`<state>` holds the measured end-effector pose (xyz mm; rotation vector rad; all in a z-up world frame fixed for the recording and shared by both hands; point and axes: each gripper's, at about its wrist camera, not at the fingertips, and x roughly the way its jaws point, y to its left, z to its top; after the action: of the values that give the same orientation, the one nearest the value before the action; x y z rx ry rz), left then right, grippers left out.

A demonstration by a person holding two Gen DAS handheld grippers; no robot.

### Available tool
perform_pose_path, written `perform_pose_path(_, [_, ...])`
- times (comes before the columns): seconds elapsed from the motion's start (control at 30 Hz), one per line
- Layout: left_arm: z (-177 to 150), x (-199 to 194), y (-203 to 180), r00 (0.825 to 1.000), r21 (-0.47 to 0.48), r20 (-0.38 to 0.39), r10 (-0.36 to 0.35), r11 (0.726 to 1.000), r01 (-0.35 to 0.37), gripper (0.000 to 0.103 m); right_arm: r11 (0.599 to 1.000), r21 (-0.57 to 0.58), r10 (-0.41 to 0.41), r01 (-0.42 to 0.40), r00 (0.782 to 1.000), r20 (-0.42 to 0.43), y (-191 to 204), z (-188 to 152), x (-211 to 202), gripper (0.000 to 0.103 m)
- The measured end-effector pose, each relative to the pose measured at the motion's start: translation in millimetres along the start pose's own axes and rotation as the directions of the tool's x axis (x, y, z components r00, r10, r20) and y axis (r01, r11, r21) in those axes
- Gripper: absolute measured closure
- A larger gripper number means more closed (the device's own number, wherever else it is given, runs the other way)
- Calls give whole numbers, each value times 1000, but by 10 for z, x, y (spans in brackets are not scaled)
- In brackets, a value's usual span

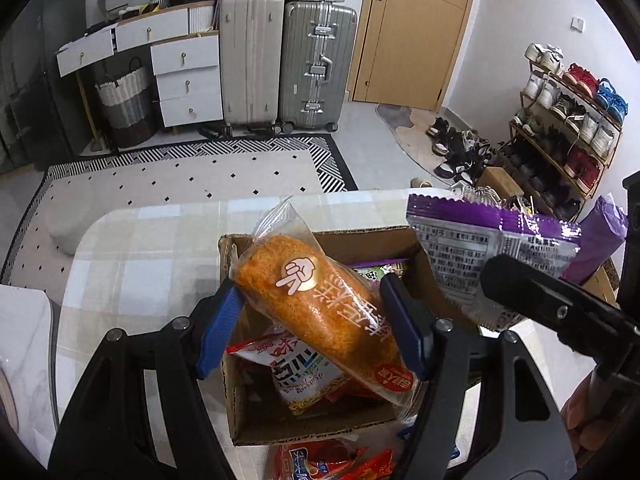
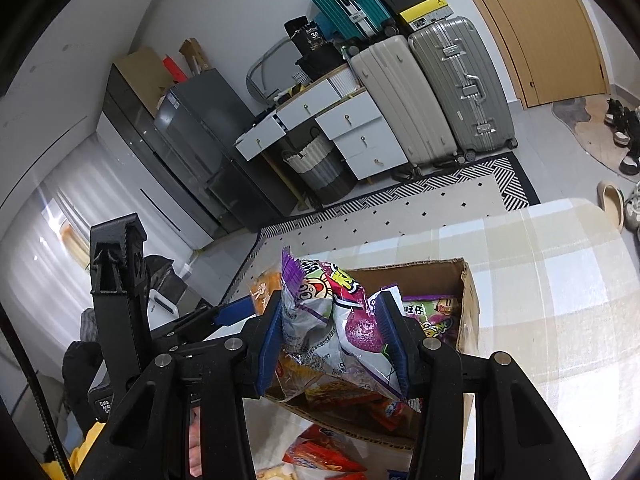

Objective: Organize snacks
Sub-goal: 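Lower both held snacks into the box and open both grippers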

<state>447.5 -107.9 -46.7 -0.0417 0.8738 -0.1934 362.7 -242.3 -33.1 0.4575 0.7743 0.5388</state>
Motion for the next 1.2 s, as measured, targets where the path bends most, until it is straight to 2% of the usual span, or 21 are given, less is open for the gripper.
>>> perform_pose_path(0.27, [-41, 243, 37, 1000, -1, -24, 13, 1000, -13, 36, 1000, 3, -21, 21, 999, -28, -50, 5, 127, 57])
perform_pose_path(0.43, [-39, 242, 92, 1000, -2, -2, 13, 1000, -13, 35, 999, 0, -34, 34, 999, -31, -15, -2, 169, 57])
perform_pose_path(0.77, [-267, -159, 233, 999, -14, 25, 30, 999, -30, 35, 999, -1, -41, 41, 998, -45, 10, -71, 204, 57])
perform_pose_path(1.2, [-362, -429, 192, 999, -16, 24, 39, 999, -39, 32, 998, -21, -68, 66, 994, -81, 67, -85, 304, 57])
